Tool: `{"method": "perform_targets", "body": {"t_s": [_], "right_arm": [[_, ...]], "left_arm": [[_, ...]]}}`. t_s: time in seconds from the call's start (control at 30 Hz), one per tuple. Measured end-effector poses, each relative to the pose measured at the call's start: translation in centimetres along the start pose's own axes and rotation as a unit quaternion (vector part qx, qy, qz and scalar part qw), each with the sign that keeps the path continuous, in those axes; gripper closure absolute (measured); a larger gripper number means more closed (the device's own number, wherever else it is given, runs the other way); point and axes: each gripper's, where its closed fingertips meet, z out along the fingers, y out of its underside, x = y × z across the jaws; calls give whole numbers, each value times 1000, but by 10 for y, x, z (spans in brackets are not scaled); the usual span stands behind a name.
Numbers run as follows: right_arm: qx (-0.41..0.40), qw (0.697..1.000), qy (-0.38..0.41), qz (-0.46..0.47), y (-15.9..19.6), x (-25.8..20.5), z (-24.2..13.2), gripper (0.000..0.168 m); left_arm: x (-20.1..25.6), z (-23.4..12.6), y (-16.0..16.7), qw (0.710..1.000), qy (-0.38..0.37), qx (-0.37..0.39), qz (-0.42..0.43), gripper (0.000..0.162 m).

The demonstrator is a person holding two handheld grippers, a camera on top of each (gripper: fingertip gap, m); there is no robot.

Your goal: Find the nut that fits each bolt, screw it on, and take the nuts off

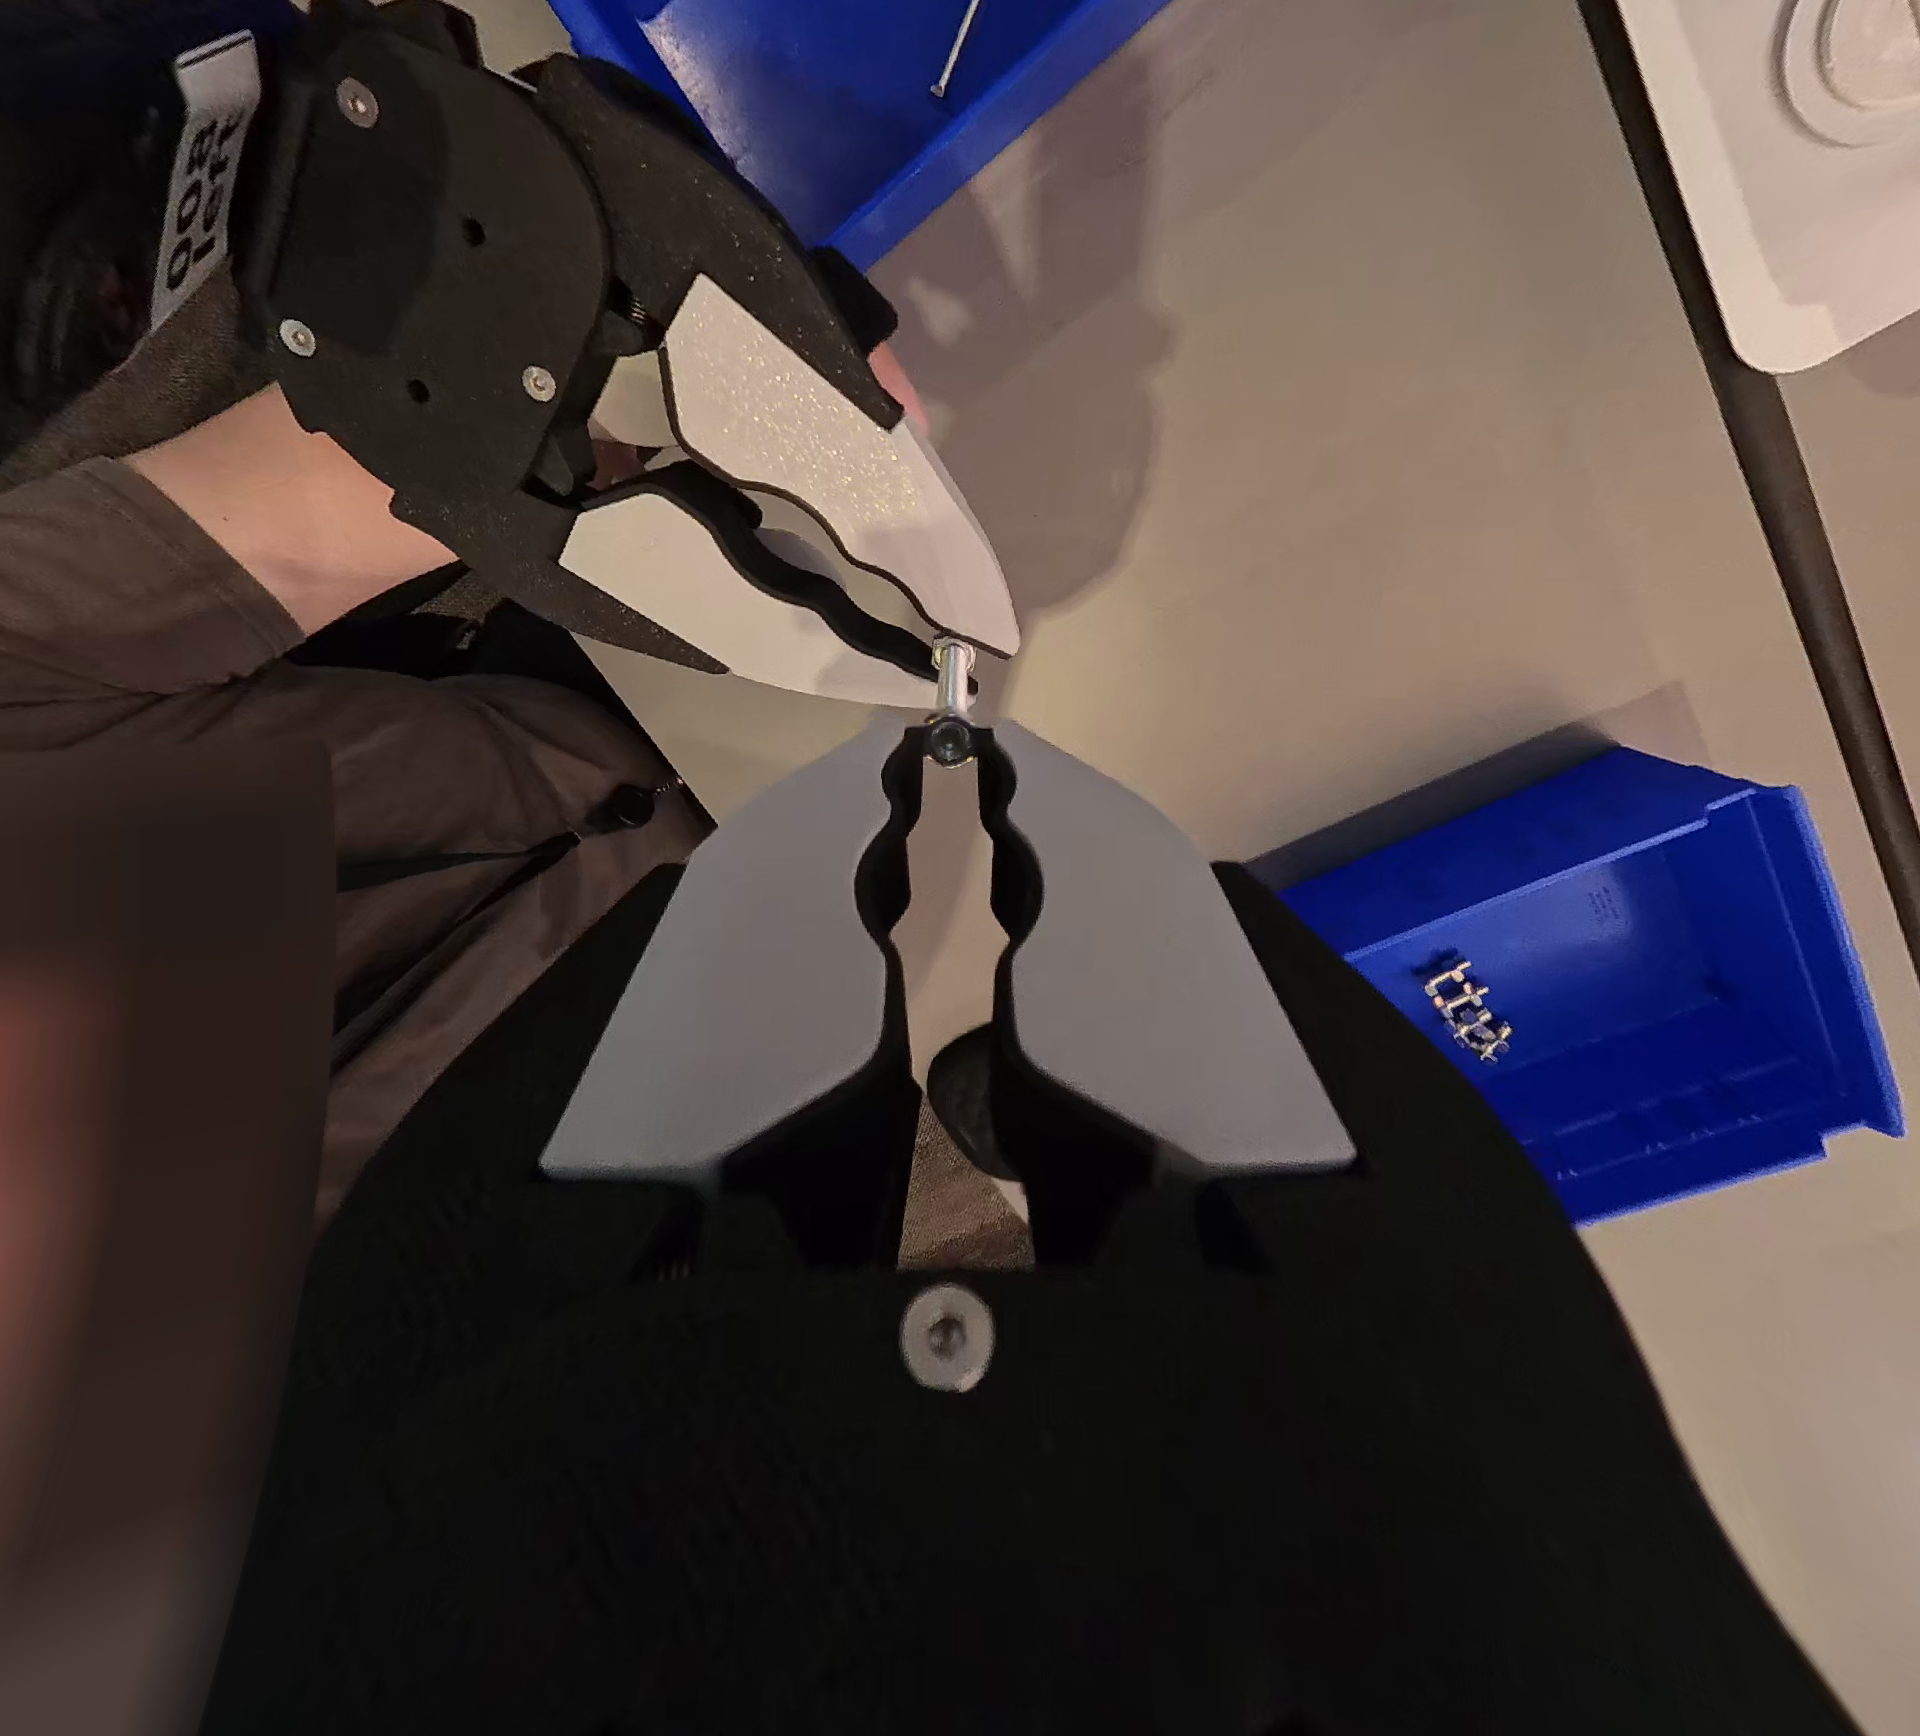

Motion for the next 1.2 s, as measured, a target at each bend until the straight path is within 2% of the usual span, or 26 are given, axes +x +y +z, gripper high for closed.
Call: {"method": "perform_targets", "body": {"t_s": [0.47, 0.97, 1.2], "right_arm": [[19, 994, -49, 92, -1, 6, 2, 157], [31, 997, -14, 67, -6, 12, 3, 157], [37, 997, -21, 62, -9, 8, 0, 157]], "left_arm": [[-8, 1, 3, 998, -49, -19, 29, 152], [-14, 1, 3, 998, -56, -12, 12, 152], [-13, -2, 0, 999, -49, 0, 6, 152]]}}
